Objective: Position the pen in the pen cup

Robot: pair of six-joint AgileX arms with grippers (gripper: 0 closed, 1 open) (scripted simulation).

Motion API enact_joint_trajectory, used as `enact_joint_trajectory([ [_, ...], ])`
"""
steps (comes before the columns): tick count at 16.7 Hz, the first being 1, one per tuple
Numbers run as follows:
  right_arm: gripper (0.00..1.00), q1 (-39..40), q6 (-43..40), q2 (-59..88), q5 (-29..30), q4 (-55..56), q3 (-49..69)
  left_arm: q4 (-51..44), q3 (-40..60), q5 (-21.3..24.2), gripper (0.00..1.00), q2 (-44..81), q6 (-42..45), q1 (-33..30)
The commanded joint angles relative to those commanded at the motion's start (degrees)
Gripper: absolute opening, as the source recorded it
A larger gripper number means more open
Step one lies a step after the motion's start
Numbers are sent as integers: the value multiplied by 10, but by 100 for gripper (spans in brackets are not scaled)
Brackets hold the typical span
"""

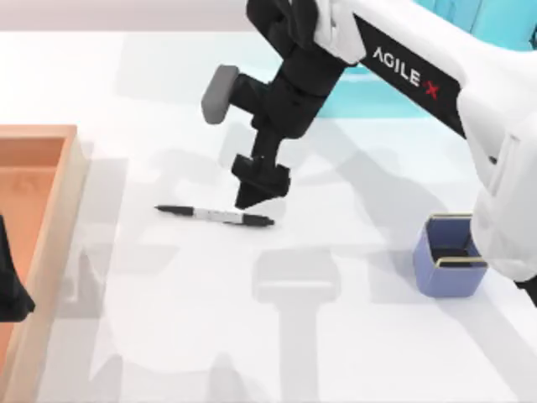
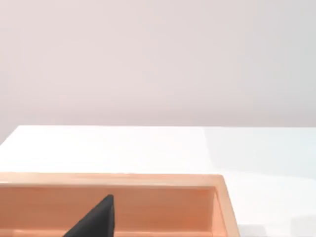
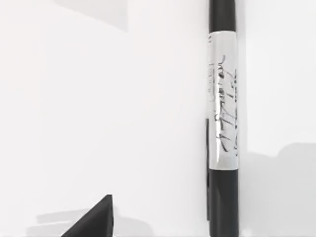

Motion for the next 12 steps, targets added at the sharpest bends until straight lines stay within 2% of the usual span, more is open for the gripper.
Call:
enact_joint_trajectory([
  [6, 100, 0, 2, 4, 1, 10, -6, 0, 0, 0, 100, 0, 0, 0],
  [12, 100, 28, 31, 38, 5, 112, -62, 0, 0, 0, 100, 0, 0, 0],
])
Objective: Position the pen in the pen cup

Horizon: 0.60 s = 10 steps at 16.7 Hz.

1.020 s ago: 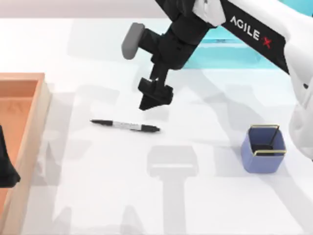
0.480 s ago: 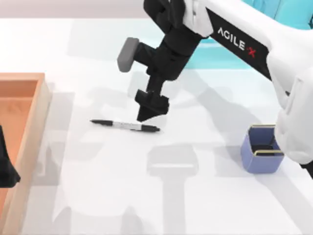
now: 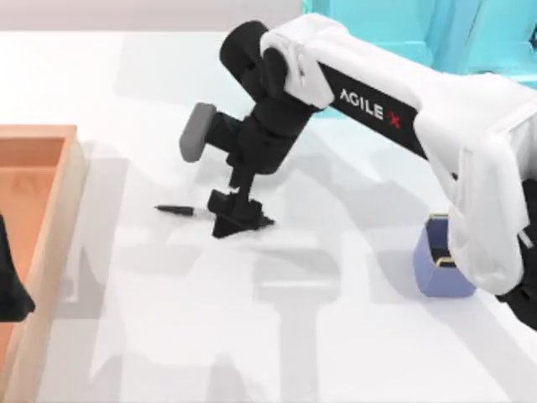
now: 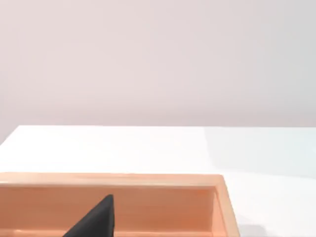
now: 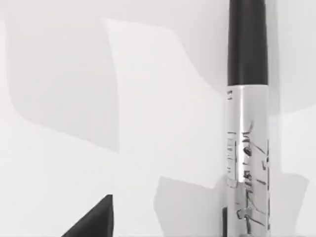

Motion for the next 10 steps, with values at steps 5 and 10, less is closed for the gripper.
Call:
enact_joint_trajectory([
  [5, 100, 16, 17, 20, 3, 58, -32, 0, 0, 0, 100, 0, 0, 0],
  [10, 85, 16, 17, 20, 3, 58, -32, 0, 0, 0, 100, 0, 0, 0],
])
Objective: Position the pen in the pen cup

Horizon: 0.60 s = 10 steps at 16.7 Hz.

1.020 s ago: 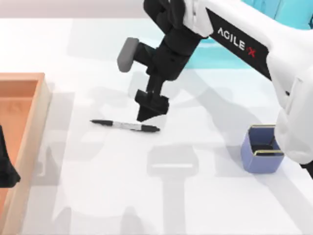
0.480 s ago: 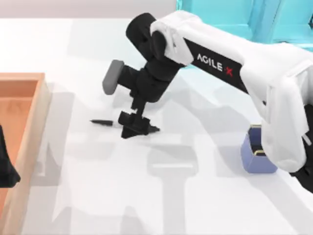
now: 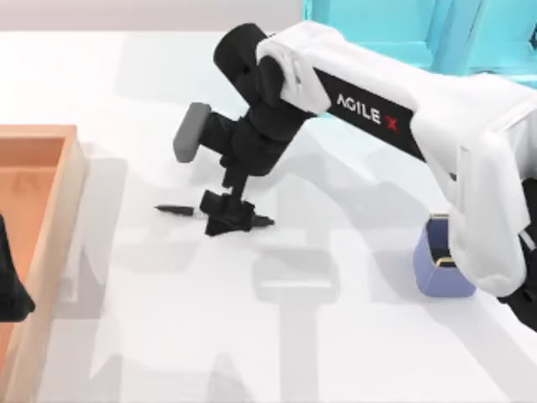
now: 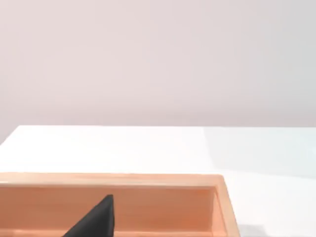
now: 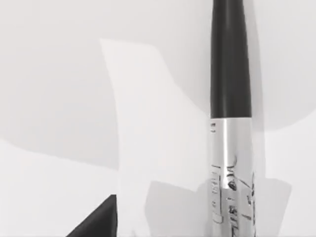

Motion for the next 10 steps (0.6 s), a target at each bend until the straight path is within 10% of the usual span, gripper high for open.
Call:
enact_joint_trajectory([
  [10, 10, 0, 0, 0, 0, 0, 0, 0, 0, 0, 100, 0, 0, 0],
])
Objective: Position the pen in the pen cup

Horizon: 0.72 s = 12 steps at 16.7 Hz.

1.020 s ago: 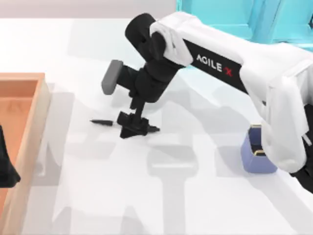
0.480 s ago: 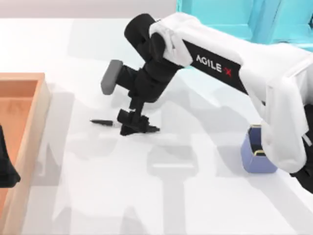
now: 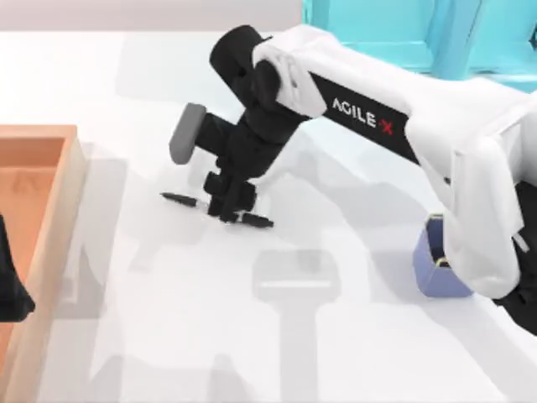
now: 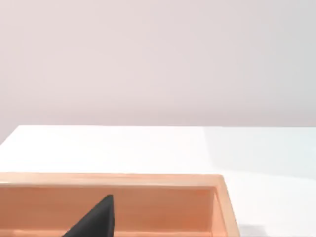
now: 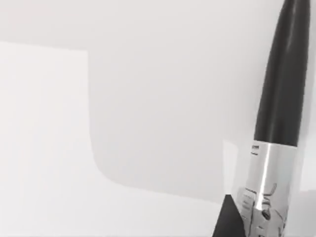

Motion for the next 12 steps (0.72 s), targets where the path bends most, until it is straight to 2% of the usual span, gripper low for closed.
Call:
enact_joint_trajectory([
  [1, 2, 0, 0, 0, 0, 0, 0, 0, 0, 0, 100, 0, 0, 0],
  [2, 0, 0, 0, 0, 0, 0, 0, 0, 0, 0, 100, 0, 0, 0],
  [12, 0, -4, -2, -32, 7, 3, 6, 0, 0, 0, 100, 0, 0, 0],
])
